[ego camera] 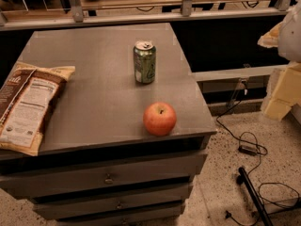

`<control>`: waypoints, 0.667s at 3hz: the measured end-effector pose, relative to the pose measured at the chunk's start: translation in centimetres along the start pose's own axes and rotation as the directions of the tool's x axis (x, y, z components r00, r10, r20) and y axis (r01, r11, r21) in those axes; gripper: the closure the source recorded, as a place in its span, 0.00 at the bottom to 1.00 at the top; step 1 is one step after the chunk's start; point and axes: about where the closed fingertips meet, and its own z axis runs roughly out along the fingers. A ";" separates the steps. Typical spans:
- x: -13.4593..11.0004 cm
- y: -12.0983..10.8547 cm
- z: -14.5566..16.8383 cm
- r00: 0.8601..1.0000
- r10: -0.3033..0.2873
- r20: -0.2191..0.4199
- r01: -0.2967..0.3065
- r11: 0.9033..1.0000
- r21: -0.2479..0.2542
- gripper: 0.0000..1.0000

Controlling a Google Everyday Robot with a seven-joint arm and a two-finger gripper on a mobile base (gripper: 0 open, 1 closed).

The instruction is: Move green can near brown chip bag

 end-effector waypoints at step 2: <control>-3.6 -3.4 2.1 0.996 -0.061 0.058 0.061 0.998 0.004 0.00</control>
Offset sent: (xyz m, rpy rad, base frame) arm 0.0857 0.0451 -0.0117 0.0514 -0.0407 0.1241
